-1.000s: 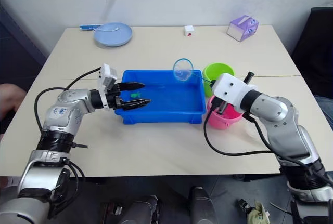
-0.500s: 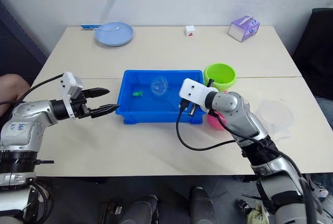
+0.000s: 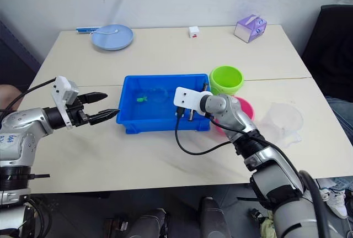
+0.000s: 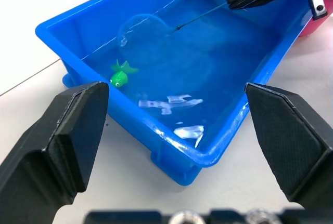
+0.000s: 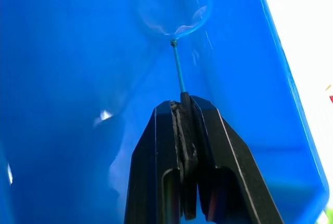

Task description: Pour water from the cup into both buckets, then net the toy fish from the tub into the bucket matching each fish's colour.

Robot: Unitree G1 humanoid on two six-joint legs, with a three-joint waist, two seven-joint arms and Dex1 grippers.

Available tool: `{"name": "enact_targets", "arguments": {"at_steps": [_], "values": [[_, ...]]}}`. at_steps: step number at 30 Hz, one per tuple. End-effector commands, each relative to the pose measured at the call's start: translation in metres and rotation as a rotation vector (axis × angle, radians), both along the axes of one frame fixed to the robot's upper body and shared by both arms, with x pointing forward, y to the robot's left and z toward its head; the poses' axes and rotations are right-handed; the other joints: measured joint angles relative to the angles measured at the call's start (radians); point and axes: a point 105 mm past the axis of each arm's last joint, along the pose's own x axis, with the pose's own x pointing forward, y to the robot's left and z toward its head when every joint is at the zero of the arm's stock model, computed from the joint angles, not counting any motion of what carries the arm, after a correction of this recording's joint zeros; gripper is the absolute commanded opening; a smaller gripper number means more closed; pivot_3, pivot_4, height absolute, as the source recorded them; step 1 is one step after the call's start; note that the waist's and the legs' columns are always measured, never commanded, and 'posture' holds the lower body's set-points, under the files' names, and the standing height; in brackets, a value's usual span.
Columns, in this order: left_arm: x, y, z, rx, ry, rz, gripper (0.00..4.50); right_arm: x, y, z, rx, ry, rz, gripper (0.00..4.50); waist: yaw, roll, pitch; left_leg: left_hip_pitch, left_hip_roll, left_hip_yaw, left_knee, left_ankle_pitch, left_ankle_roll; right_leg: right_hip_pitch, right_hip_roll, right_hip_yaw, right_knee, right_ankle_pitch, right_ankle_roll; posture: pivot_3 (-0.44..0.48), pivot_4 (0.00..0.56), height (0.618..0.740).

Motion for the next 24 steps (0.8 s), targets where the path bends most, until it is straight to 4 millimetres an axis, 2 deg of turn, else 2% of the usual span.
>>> {"name": "enact_targets", "arguments": {"at_steps": [1, 8, 15, 20, 24], "values": [[-0.001, 0.006, 0.015, 0.002, -0.053, 0.014, 4.50, -0.002, 0.014, 0.009, 0.018, -0.018, 0.043, 0.76, -0.006, 0.000, 0.000, 0.000, 0.000, 0.000, 0.000, 0.000, 0.000, 0.000, 0.000, 0.000, 0.000, 0.000, 0.000, 0.000, 0.150, 0.740], [0.001, 0.005, 0.017, -0.002, -0.057, 0.012, 4.50, -0.020, 0.025, 0.013, 0.144, 0.099, 0.085, 0.76, -0.011, 0.000, 0.000, 0.000, 0.000, -0.001, 0.001, 0.000, 0.000, 0.000, 0.000, -0.001, 0.001, 0.000, 0.000, 0.000, 0.150, 0.740], [0.006, -0.002, 0.016, -0.007, -0.050, -0.018, 4.50, -0.043, 0.019, 0.019, 0.277, 0.257, 0.079, 0.76, -0.009, 0.000, 0.000, 0.000, 0.000, -0.001, 0.001, 0.000, 0.000, 0.000, -0.001, -0.002, 0.001, 0.000, 0.000, 0.000, 0.150, 0.740], [0.007, -0.002, 0.012, 0.018, -0.025, -0.056, 4.50, -0.051, 0.016, 0.020, 0.372, 0.377, 0.043, 0.76, -0.009, 0.000, 0.000, 0.000, 0.000, -0.001, 0.001, 0.000, 0.000, 0.000, -0.001, -0.002, 0.002, 0.000, 0.000, 0.000, 0.150, 0.740], [0.007, -0.005, 0.014, 0.001, -0.006, -0.100, 4.50, -0.056, 0.003, 0.023, 0.383, 0.407, 0.016, 0.76, -0.006, 0.000, 0.000, 0.000, -0.001, -0.001, 0.001, 0.000, 0.000, -0.001, -0.001, -0.002, 0.004, 0.000, 0.000, 0.000, 0.150, 0.740]]}}
